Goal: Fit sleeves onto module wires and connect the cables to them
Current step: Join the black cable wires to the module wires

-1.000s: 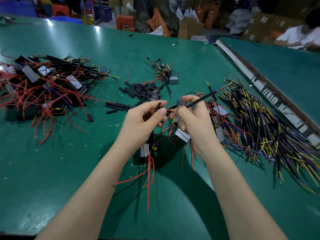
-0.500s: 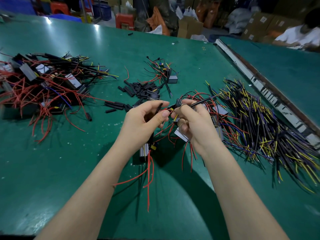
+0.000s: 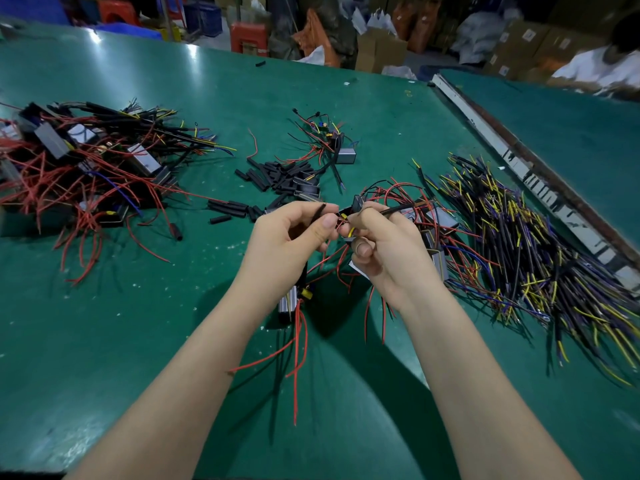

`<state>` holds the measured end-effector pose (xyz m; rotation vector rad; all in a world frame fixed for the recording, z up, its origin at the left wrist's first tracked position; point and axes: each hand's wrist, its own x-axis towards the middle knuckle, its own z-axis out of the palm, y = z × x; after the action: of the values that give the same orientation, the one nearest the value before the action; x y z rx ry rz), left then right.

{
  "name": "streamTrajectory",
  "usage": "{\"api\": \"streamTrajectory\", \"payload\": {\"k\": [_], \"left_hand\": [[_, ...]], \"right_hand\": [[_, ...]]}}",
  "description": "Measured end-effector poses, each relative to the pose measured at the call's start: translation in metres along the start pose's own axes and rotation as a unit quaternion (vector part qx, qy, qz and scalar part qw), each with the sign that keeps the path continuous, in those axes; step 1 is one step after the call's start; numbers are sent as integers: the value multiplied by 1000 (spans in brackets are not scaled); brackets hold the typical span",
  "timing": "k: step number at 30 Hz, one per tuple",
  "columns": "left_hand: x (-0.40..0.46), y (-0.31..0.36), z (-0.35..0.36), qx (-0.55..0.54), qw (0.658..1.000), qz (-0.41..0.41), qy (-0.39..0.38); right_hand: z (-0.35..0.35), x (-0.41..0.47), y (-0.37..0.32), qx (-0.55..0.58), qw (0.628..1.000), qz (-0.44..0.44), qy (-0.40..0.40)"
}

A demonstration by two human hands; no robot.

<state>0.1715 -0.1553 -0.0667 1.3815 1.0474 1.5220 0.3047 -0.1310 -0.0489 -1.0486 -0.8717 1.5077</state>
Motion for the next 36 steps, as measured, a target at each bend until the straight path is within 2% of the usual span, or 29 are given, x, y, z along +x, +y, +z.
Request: {"api": "streamTrajectory", "payload": {"k": [10, 13, 22, 31, 36], "left_hand": [[3, 1, -4, -53, 995, -85, -7], [2, 1, -4, -46, 995, -92, -10], [1, -2, -5, 63, 998, -31, -2], [-1, 1, -3, 151, 987, -39, 27], [-1, -2, -2, 300, 954, -3, 10]], "right_hand": [[6, -5, 2, -40, 992, -118, 3], [4, -8, 2, -86, 981, -175, -3], [-3, -5, 6, -185, 944, -271, -29], [-11, 0, 10, -338, 867, -361, -61], [-10, -1, 13, -396, 837, -372, -63]]}}
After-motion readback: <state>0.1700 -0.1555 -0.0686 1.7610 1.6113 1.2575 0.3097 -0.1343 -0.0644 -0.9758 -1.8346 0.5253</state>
